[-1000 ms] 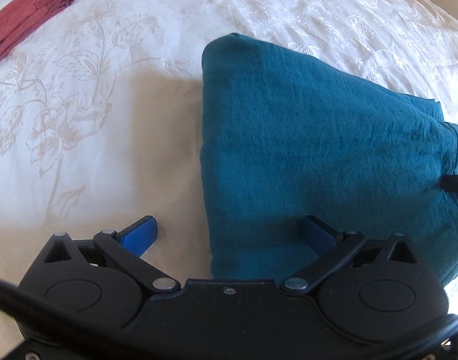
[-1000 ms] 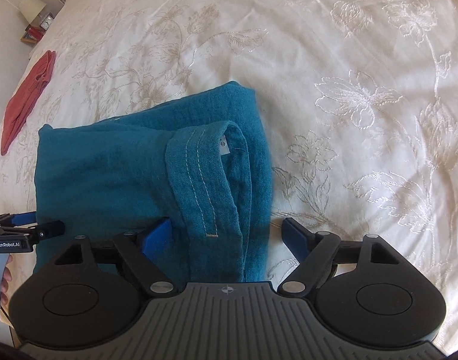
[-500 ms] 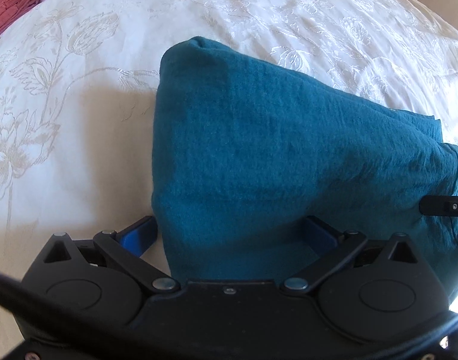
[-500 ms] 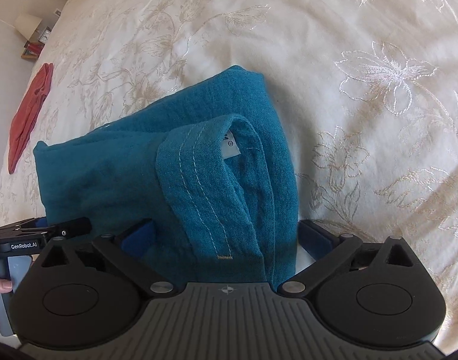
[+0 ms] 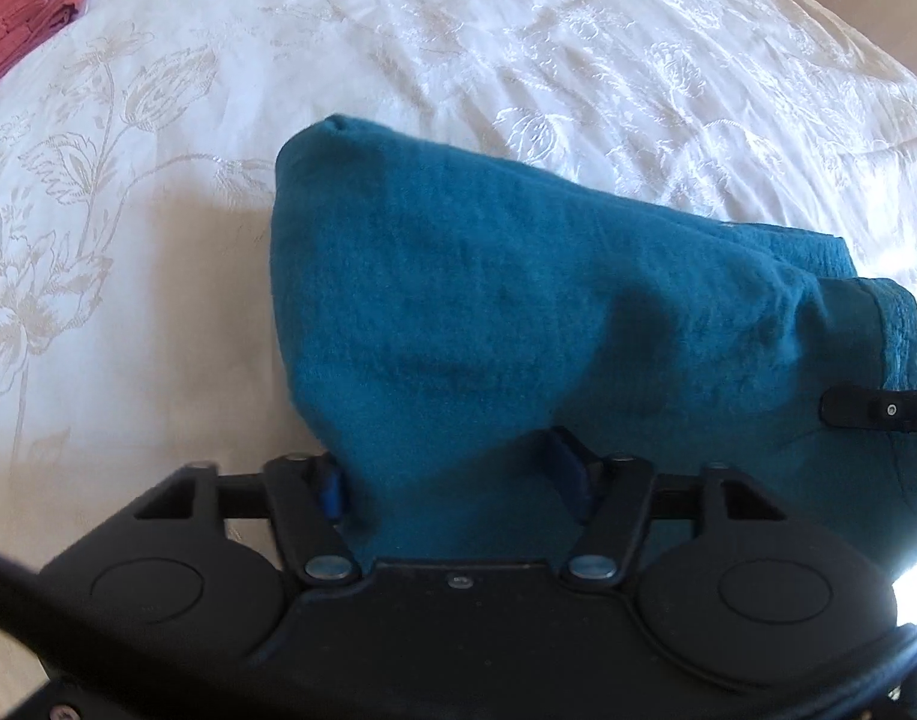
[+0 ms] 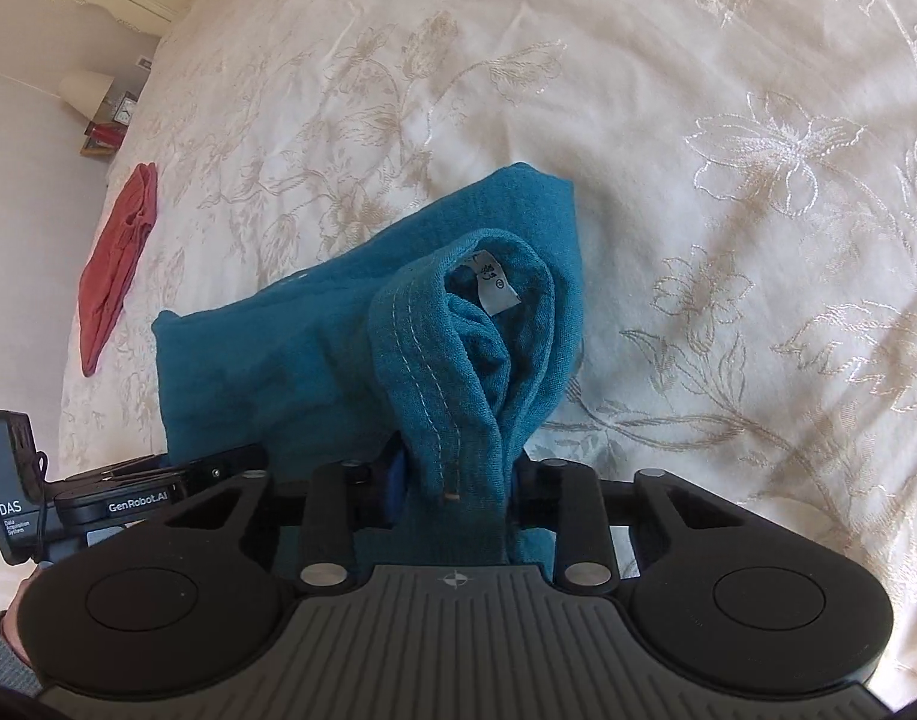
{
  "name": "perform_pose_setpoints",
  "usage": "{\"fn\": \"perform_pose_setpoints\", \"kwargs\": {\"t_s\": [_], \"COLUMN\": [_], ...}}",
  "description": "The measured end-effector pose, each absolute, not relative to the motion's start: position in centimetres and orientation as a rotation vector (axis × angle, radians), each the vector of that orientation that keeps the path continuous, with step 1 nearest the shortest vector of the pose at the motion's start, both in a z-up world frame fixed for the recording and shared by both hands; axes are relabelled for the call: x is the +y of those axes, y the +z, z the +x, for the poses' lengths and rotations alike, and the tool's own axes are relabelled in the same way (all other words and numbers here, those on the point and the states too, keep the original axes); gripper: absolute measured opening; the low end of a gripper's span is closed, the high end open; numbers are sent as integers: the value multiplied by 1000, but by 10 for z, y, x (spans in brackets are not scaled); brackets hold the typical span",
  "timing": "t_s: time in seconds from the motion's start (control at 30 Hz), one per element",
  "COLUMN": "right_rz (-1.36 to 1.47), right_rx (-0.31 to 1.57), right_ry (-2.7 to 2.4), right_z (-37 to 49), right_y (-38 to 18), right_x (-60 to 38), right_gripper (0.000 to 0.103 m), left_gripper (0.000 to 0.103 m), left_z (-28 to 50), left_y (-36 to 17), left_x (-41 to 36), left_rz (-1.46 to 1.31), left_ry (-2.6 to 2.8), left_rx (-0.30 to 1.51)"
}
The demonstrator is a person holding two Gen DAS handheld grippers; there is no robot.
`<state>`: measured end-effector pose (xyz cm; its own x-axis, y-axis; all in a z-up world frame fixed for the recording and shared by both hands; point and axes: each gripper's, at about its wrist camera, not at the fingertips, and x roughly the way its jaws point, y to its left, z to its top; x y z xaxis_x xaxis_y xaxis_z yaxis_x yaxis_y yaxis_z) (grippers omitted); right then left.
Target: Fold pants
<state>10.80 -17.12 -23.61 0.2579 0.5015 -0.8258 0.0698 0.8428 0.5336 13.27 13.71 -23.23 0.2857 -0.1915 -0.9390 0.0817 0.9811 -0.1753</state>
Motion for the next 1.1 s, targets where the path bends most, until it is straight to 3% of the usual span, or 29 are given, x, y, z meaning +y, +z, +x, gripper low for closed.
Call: {"fn": "perform_pose_setpoints", "kwargs": {"t_s": [0.03,0.13,0.23,0.77,0.97,1.0,1.03,1.1], "right_rz": [516,469,423,409,384,362,330,255], "right_rx": [1280,1248,1223,1019,1070,1097,1128,1202], "right_ry": [318,347,394,567,478,446,411,308], "right_z": [106,105,110,218,279,288,295,308], "right_y": [-230,-209,-188,-114,-151,-163,-175,-197], "right_x": [-169,-162,-154,-134,-143,-144,-143,-146], "right_gripper": [23,20,18,17,18,19,24,32], "left_gripper": [39,16,12,12,16,25,30,31], "left_z": [131,125,122,193,249,257,263,274], "left_y": [-228,-211,-195,-119,-149,-158,-169,-189], "left_x": [134,128,129,134,132,130,127,122], "left_rz": [-96,-82,-105,-177,-157,-149,-128,-73], "left_ry": [-172,-129,-96,-42,-10,0,19,66], "left_rx": [1257,1217,1174,926,993,1018,1050,1106]}}
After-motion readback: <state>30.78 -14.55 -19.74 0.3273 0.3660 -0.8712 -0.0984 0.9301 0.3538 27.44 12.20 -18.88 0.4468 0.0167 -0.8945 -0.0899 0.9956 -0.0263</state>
